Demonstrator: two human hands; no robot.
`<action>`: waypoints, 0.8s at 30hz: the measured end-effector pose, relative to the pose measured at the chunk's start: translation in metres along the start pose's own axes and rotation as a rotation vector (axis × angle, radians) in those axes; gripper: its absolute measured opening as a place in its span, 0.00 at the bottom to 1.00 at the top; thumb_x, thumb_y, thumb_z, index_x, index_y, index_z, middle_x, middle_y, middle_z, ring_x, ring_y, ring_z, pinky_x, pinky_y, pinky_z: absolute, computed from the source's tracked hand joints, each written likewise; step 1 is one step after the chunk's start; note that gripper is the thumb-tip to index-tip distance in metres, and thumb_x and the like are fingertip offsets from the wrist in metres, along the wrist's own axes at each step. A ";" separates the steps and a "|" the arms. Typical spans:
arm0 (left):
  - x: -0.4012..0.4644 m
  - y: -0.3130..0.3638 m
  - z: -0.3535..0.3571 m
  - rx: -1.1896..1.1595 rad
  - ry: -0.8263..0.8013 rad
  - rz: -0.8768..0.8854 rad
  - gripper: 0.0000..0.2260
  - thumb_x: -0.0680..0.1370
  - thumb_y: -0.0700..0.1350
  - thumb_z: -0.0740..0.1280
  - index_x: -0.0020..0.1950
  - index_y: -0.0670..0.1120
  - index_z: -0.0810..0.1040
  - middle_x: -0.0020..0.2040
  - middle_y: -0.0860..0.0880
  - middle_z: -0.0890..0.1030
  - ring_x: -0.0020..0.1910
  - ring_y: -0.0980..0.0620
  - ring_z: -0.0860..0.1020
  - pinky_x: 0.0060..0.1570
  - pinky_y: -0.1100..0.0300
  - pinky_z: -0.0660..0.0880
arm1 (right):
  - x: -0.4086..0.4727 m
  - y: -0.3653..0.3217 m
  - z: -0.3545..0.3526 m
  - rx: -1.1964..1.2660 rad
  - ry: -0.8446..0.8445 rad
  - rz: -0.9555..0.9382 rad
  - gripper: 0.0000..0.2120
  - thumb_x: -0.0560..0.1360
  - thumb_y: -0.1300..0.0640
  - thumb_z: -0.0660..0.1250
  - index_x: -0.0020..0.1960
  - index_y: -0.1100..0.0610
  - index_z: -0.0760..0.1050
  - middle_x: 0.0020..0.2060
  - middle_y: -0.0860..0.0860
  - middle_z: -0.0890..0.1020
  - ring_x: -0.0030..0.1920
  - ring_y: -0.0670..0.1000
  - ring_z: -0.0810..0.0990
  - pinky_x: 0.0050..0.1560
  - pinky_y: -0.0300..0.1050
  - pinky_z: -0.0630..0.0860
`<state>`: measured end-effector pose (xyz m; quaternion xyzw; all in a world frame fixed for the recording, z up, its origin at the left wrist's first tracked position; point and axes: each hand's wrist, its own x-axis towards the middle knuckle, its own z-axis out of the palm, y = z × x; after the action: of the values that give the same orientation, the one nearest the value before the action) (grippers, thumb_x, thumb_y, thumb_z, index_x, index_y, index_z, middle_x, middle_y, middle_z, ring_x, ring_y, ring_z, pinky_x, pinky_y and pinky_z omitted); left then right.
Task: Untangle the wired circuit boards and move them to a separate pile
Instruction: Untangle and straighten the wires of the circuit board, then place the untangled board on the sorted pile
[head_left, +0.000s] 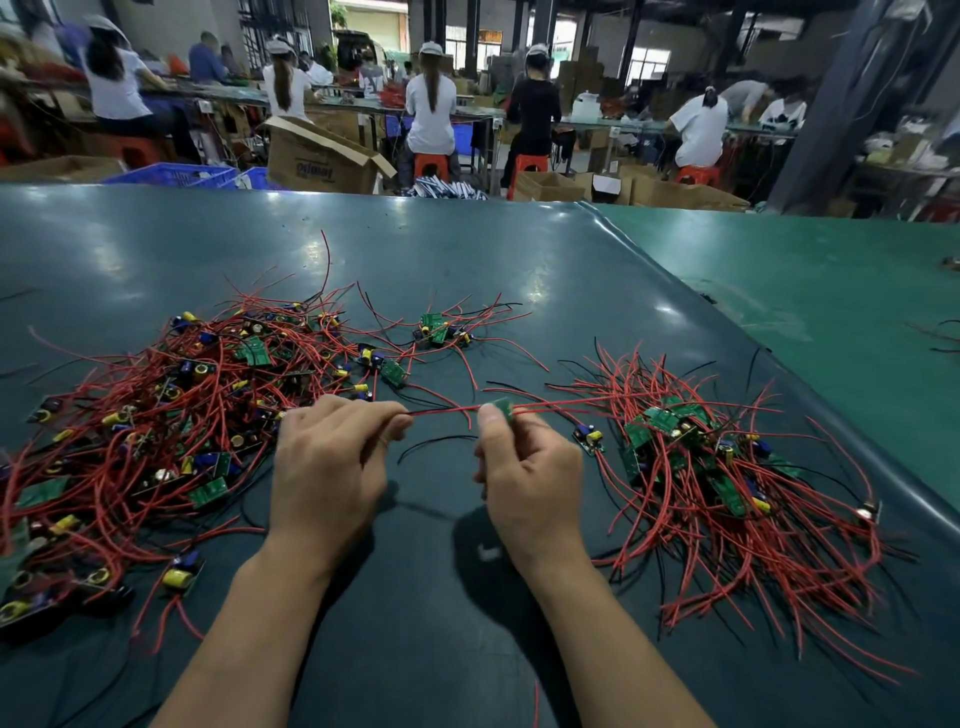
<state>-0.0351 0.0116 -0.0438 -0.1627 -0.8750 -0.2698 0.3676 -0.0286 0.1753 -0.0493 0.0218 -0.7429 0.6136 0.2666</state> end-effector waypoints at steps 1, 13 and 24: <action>0.000 -0.002 0.000 0.019 0.034 -0.027 0.12 0.78 0.49 0.64 0.47 0.44 0.84 0.40 0.50 0.84 0.40 0.45 0.80 0.44 0.47 0.70 | 0.001 0.000 -0.002 0.011 0.062 0.000 0.26 0.72 0.37 0.61 0.32 0.60 0.72 0.25 0.58 0.75 0.27 0.62 0.73 0.31 0.59 0.73; 0.000 -0.021 -0.003 0.302 0.196 -0.553 0.08 0.77 0.45 0.69 0.53 0.44 0.83 0.52 0.41 0.81 0.53 0.36 0.74 0.51 0.46 0.69 | 0.019 0.001 -0.018 0.461 0.398 0.383 0.16 0.81 0.48 0.62 0.44 0.60 0.77 0.27 0.51 0.77 0.21 0.46 0.74 0.18 0.38 0.70; 0.001 -0.024 0.004 0.194 0.060 -0.534 0.05 0.76 0.43 0.71 0.48 0.42 0.84 0.50 0.42 0.82 0.51 0.40 0.75 0.52 0.48 0.71 | 0.011 0.001 -0.009 0.285 0.141 0.378 0.17 0.82 0.53 0.61 0.39 0.59 0.77 0.24 0.47 0.76 0.21 0.46 0.71 0.19 0.36 0.67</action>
<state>-0.0496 -0.0052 -0.0543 0.1178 -0.8973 -0.2767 0.3233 -0.0350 0.1870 -0.0442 -0.1231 -0.6191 0.7513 0.1925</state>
